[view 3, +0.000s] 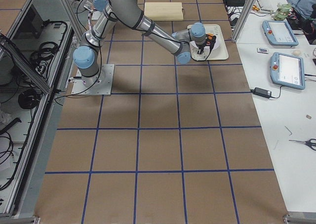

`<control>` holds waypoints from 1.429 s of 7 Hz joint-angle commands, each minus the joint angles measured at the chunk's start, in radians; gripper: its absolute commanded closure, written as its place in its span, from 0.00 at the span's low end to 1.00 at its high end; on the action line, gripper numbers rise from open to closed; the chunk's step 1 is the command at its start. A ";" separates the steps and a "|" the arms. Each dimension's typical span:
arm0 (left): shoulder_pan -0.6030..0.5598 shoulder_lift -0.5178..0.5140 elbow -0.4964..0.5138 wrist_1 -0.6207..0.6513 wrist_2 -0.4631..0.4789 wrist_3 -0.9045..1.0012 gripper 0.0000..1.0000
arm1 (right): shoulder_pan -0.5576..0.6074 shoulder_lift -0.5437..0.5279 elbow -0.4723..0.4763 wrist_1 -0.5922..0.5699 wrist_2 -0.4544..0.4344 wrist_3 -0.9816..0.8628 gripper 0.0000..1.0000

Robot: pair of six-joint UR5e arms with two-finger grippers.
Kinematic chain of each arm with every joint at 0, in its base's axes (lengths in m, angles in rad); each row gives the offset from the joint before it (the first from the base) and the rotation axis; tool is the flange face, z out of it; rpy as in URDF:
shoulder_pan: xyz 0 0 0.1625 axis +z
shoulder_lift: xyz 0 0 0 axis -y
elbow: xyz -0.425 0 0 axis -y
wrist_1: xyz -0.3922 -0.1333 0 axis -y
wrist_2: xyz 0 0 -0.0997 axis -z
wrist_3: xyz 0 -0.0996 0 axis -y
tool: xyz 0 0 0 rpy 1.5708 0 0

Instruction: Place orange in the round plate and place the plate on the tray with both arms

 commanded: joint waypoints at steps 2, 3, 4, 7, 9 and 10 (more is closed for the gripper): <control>0.000 -0.002 -0.002 -0.001 0.000 0.001 0.00 | 0.000 -0.052 -0.131 0.244 -0.120 -0.110 0.00; 0.000 0.003 -0.010 -0.001 0.001 0.001 0.00 | -0.002 -0.116 -0.203 0.431 -0.206 -0.203 0.00; 0.000 0.000 -0.013 0.001 0.001 0.001 0.00 | 0.000 -0.180 -0.246 0.626 -0.283 -0.218 0.00; 0.000 0.003 -0.012 0.002 0.001 0.001 0.00 | 0.021 -0.478 -0.247 1.033 -0.374 -0.297 0.00; 0.000 0.005 -0.013 0.001 0.001 0.001 0.00 | 0.035 -0.538 -0.209 1.111 -0.376 -0.327 0.00; 0.000 0.005 -0.013 0.002 0.001 0.001 0.00 | 0.037 -0.540 -0.207 1.110 -0.376 -0.319 0.00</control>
